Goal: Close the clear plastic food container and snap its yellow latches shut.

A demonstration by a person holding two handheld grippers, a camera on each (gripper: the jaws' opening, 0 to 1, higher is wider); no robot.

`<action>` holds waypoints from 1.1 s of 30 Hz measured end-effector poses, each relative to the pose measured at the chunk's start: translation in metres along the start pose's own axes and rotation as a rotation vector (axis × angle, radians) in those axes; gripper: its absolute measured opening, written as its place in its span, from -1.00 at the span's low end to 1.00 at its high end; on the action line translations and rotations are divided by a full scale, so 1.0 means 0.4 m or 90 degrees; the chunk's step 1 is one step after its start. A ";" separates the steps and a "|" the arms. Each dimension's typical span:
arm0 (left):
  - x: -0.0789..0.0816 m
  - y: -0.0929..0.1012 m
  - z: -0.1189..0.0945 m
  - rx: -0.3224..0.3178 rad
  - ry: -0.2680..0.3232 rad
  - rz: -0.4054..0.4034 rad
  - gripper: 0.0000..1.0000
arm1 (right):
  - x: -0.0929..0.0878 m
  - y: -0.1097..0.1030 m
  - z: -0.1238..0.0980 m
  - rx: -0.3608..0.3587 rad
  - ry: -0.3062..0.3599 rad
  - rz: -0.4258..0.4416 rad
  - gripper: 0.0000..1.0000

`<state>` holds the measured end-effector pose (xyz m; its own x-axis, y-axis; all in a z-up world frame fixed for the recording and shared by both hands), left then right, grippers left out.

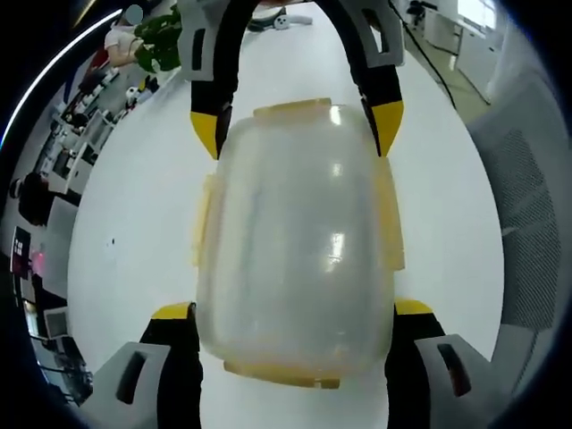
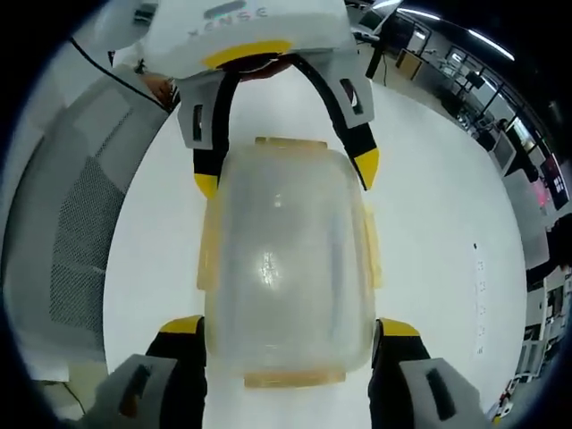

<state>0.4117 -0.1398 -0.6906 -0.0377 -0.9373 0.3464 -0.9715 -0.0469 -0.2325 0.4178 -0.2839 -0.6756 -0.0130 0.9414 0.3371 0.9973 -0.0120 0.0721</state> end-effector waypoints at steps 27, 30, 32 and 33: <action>-0.121 0.007 -0.045 0.007 -0.002 -0.023 0.67 | 0.126 -0.020 0.044 -0.006 -0.001 0.002 0.47; -0.131 0.008 -0.048 0.007 -0.001 -0.024 0.67 | 0.134 -0.020 0.048 -0.005 -0.003 0.001 0.47; -0.139 0.008 -0.052 0.007 -0.001 -0.025 0.67 | 0.142 -0.020 0.050 -0.004 -0.002 0.001 0.47; -0.142 0.007 -0.053 0.007 -0.001 -0.025 0.67 | 0.146 -0.020 0.051 -0.004 -0.001 0.001 0.47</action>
<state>0.4060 -0.0793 -0.6916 0.0004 -0.9353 0.3539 -0.9697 -0.0868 -0.2284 0.4104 -0.2221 -0.6759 -0.0117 0.9421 0.3350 0.9968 -0.0154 0.0782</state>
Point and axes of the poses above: the point that each gripper's makers call its tool centre point, and the gripper's own axes: z roughly forward along the fingers, y roughly to its right, x roughly out of its top, the point moved 9 cm from there along -z, roughly backward along the fingers, and after that the axes turned 2 degrees about z, right-handed, at the moved point
